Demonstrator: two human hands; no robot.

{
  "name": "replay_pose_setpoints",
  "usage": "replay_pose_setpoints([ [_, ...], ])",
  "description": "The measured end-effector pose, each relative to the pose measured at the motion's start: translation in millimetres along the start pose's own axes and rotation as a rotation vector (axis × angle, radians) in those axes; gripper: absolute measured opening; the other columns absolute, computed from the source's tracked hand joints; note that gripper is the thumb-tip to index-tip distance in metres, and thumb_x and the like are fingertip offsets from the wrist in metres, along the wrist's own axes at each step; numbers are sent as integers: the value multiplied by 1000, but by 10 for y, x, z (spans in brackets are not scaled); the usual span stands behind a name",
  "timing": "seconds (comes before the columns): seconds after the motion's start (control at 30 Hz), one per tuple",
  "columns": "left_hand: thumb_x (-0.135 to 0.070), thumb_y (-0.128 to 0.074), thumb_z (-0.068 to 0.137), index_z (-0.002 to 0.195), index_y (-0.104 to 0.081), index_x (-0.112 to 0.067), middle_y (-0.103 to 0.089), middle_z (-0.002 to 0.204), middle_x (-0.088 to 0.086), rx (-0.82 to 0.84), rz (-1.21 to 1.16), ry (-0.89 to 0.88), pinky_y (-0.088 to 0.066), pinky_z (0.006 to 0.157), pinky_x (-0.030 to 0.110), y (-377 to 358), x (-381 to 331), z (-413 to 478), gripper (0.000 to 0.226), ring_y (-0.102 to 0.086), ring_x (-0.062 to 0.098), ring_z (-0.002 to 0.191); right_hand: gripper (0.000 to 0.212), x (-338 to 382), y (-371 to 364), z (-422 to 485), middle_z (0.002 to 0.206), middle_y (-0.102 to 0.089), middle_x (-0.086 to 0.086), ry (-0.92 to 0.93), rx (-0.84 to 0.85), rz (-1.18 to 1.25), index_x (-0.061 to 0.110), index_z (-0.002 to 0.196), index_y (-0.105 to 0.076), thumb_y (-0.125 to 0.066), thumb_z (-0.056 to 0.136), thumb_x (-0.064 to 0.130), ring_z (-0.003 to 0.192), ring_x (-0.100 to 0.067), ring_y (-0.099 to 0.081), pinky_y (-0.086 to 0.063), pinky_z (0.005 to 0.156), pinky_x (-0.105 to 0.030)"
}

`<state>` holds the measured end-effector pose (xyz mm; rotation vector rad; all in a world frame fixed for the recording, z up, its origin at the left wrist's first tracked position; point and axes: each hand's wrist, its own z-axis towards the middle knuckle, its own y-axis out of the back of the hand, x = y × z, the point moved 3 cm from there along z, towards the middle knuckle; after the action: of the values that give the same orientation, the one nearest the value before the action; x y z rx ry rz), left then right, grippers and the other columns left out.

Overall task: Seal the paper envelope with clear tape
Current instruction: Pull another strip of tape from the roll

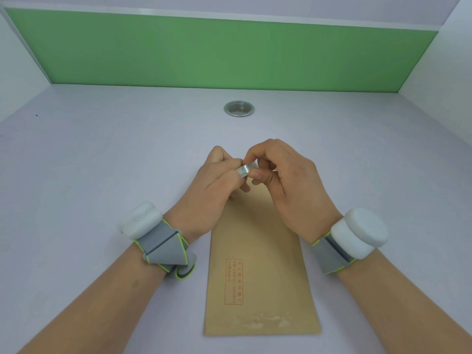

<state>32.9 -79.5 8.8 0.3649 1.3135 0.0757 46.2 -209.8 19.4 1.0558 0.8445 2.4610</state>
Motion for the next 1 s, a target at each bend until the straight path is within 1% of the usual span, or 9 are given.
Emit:
replay_pose_setpoints([
  [0.1, -47, -35, 69, 65, -62, -24, -39, 87, 0, -7, 20, -11, -47, 77, 37, -5, 24, 8, 35, -57, 23, 86, 10, 5, 11, 1, 78, -52, -3, -8, -11, 14, 9, 95, -59, -51, 90, 12, 69, -21, -59, -47, 68, -30],
  [0.17, -47, -35, 69, 53, -54, -26, -38, 84, -2, -30, -12, 24, -45, 74, 34, 1, 51, 9, 31, -59, 15, 82, 11, 17, 3, -2, 78, -51, -2, 5, -9, 9, 9, 95, -59, -51, 90, 12, 68, -21, -57, -46, 68, -30],
  [0.27, -41, -37, 71, 50, -43, -19, -38, 82, -3, -49, -30, 46, -43, 74, 34, 14, 100, 21, 31, -60, 7, 77, 12, 26, -7, -5, 77, -50, 0, 27, -5, -5, 9, 95, -59, -49, 90, 14, 68, -14, -51, -44, 67, -25],
  [0.4, -25, -33, 78, 57, -43, -6, -37, 83, -2, -51, -21, 59, -42, 74, 30, 9, 125, 23, 30, -59, 7, 77, 10, 20, -11, -7, 74, -42, 12, 26, 5, -8, 10, 94, -58, -50, 89, 12, 69, -5, -47, -41, 67, -17],
  [0.5, -23, -33, 79, 56, -43, -9, -37, 83, -2, -65, -20, 63, -43, 74, 32, 14, 135, 29, 29, -59, 10, 79, 10, 24, -23, -12, 73, -41, 17, 22, 16, 0, 11, 94, -57, -49, 89, 13, 71, -3, -48, -41, 68, -18],
  [0.63, -33, -40, 77, 52, -44, -15, -37, 81, -3, -61, -51, 50, -42, 73, 31, 14, 133, 31, 31, -59, 7, 74, 10, 34, -10, -14, 75, -45, 7, 18, 6, -2, 11, 95, -57, -49, 90, 12, 69, -14, -55, -45, 68, -25],
  [0.7, -40, -40, 72, 50, -43, -19, -37, 81, -3, -65, -85, 49, -41, 71, 30, 16, 126, 26, 30, -58, 3, 70, 9, 42, -9, -14, 76, -46, 6, 24, 4, -2, 10, 95, -57, -49, 90, 11, 68, -14, -54, -45, 67, -25],
  [0.83, -25, -34, 78, 55, -41, -12, -36, 80, -1, -76, -71, 70, -41, 72, 33, 19, 129, 25, 27, -55, 1, 67, 9, 34, -29, -19, 72, -41, 17, 37, 16, -6, 11, 94, -57, -49, 89, 11, 70, -4, -48, -42, 67, -19],
  [1.0, -24, -30, 77, 57, -41, -5, -35, 84, 0, -58, -62, 79, -41, 70, 27, 12, 108, 20, 30, -55, 5, 73, 9, 21, -27, -13, 72, -41, 17, 36, 16, -7, 11, 94, -57, -50, 89, 10, 70, -3, -48, -42, 68, -19],
])
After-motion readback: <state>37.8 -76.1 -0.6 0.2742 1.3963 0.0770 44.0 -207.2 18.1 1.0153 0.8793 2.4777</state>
